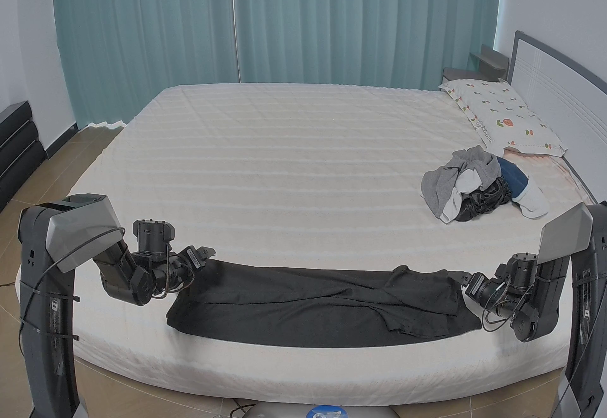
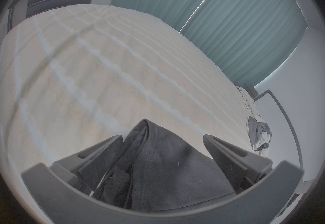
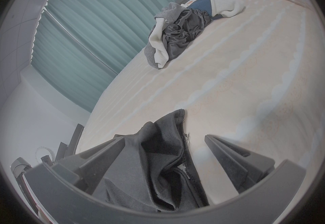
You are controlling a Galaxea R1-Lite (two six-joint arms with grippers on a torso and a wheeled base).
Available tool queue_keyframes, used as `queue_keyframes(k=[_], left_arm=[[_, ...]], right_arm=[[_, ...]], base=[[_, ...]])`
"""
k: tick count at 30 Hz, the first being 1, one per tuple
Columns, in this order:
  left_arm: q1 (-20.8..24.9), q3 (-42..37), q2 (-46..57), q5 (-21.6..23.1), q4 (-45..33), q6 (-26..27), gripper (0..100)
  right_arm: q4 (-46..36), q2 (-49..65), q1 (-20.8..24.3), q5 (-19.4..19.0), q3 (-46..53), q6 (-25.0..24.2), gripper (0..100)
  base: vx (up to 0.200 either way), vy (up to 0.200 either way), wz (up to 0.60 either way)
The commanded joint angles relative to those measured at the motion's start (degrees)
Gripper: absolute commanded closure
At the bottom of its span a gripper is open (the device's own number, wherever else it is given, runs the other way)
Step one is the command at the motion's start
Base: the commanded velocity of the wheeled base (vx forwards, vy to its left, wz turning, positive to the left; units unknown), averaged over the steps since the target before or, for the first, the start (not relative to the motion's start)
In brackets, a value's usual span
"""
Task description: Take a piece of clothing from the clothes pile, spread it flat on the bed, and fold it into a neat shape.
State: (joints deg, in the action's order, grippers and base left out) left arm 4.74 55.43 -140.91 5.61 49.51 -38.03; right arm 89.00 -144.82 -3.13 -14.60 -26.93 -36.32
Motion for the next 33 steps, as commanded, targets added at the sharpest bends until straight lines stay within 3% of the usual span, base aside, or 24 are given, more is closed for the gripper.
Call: queue_keyframes(k=[1, 8, 12, 33], left_arm=[[0.3, 0.8, -2.1, -0.2, 0.2, 0.2, 100], [0.2, 0.9, -2.5, -0.2, 0.0, 1.7, 100], [-0.5, 1.1, -2.4, -2.3, 0.1, 1.6, 100], [-2.6, 3.0, -2.6, -2.7, 0.2, -0.5, 100]], right_arm=[[0.5, -0.5, 0.1, -0.1, -0.1, -0.1, 0], [0.5, -0.5, 0.1, 0.0, -0.1, -0.1, 0], [0.5, -0.5, 0.1, 0.0, -0.1, -0.1, 0], [0.5, -0.3, -0.3, 0.0, -0.4, -0.2, 0]], base=[[0.000, 0.000, 0.00], [0.000, 0.000, 0.00], [0.000, 0.000, 0.00], [0.000, 0.000, 0.00]])
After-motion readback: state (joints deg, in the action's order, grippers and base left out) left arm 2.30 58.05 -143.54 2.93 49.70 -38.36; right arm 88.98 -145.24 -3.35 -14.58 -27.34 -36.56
